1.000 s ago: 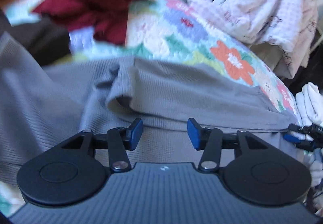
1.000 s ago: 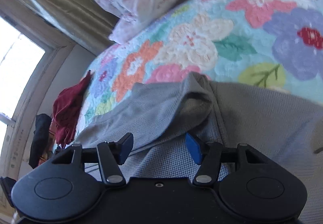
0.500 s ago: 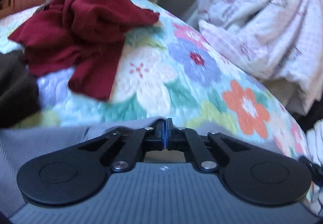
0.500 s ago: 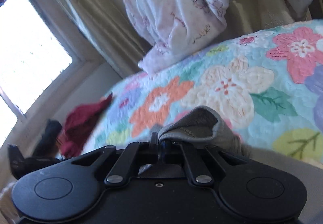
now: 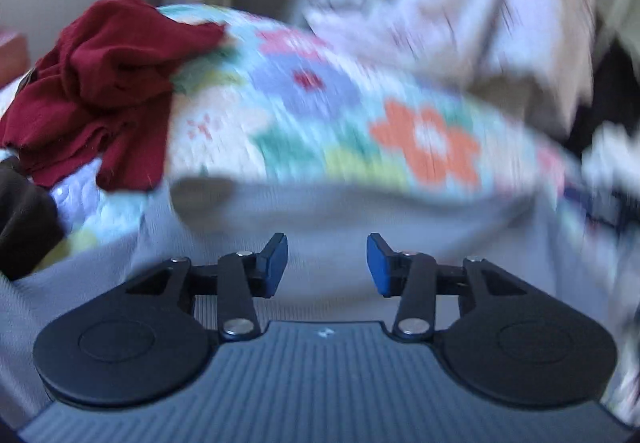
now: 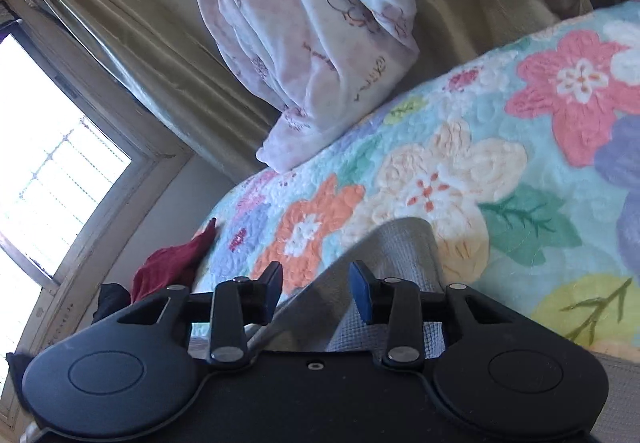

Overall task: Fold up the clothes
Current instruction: 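Lay the hem down on the shirt and open both grippers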

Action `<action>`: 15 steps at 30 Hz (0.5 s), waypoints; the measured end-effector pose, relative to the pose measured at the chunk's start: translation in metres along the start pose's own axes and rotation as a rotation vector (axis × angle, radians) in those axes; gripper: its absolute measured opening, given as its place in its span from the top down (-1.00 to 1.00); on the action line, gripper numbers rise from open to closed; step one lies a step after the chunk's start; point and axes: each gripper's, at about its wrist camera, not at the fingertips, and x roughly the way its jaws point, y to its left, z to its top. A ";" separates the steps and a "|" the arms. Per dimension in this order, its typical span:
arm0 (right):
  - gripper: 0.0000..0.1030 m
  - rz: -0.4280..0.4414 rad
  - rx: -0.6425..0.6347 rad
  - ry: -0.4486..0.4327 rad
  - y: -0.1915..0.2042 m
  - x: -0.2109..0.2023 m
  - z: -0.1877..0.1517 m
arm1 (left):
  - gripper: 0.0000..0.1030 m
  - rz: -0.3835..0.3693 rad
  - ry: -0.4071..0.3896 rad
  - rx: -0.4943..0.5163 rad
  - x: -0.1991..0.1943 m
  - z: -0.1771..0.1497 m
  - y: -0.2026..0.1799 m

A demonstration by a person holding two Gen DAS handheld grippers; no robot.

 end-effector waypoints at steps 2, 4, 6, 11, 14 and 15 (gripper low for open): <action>0.13 -0.009 -0.014 0.016 0.005 -0.001 0.001 | 0.15 0.007 0.076 0.052 0.013 -0.011 -0.006; 0.13 -0.005 -0.040 0.030 0.012 -0.001 -0.001 | 0.10 0.015 0.137 0.057 0.028 -0.019 -0.005; 0.14 -0.005 -0.124 0.008 0.025 -0.004 -0.007 | 0.10 0.017 0.136 -0.006 0.040 -0.017 0.005; 0.08 -0.056 -0.527 -0.036 0.067 -0.017 -0.052 | 0.10 0.089 0.033 -0.088 0.050 0.009 0.024; -0.13 -0.109 -0.573 0.004 0.079 -0.024 -0.082 | 0.10 0.171 0.000 -0.104 0.055 0.020 0.033; -0.13 -0.130 -0.585 0.025 0.084 -0.026 -0.091 | 0.10 0.193 -0.002 -0.122 0.053 0.022 0.036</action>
